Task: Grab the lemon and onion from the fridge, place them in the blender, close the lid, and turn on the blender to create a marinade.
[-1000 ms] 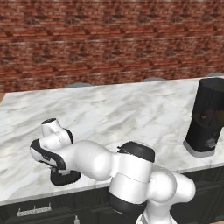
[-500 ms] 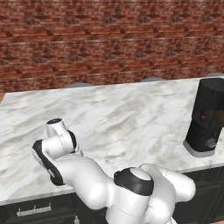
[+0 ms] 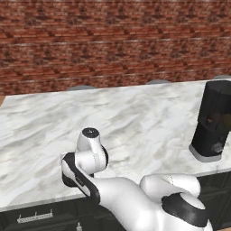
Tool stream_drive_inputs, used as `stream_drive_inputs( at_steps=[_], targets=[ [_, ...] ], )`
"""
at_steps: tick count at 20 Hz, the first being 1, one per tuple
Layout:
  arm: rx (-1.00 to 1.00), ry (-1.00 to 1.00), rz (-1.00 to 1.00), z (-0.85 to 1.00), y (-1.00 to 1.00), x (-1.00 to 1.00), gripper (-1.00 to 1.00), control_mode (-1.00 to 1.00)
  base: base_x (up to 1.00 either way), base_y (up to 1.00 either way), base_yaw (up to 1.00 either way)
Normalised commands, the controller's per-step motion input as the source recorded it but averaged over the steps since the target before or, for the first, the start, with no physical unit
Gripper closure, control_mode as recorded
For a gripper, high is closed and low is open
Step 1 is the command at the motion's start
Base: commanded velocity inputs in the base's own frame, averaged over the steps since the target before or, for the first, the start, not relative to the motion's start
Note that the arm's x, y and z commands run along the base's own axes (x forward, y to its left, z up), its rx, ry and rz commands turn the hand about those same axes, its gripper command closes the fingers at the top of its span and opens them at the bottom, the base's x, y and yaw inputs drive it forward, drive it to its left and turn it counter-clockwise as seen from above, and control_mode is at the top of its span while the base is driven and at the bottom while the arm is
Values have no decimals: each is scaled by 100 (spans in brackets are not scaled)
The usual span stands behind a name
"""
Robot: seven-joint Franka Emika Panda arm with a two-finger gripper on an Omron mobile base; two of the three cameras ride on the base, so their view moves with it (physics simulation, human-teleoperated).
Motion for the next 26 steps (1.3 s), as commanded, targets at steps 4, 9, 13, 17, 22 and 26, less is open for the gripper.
stream_drive_inputs(
  at_steps=[4, 9, 13, 17, 22, 26],
  targets=[
    [0, -14, 0, 100, -26, -2, 100, -100, 0, 0, 0],
    [0, -16, 0, 100, -43, -1, 100, -100, 0, 0, 0],
    [0, -12, -2, 100, -55, -8, 100, -100, 0, 0, 0],
    [0, -7, -8, 100, -55, -13, 100, -100, 0, 0, 0],
    [-1, -2, -9, 100, -62, -7, 100, -100, 0, 0, 0],
    [-7, -2, -6, 100, -66, -4, 100, -100, 0, 0, 0]
  ],
)
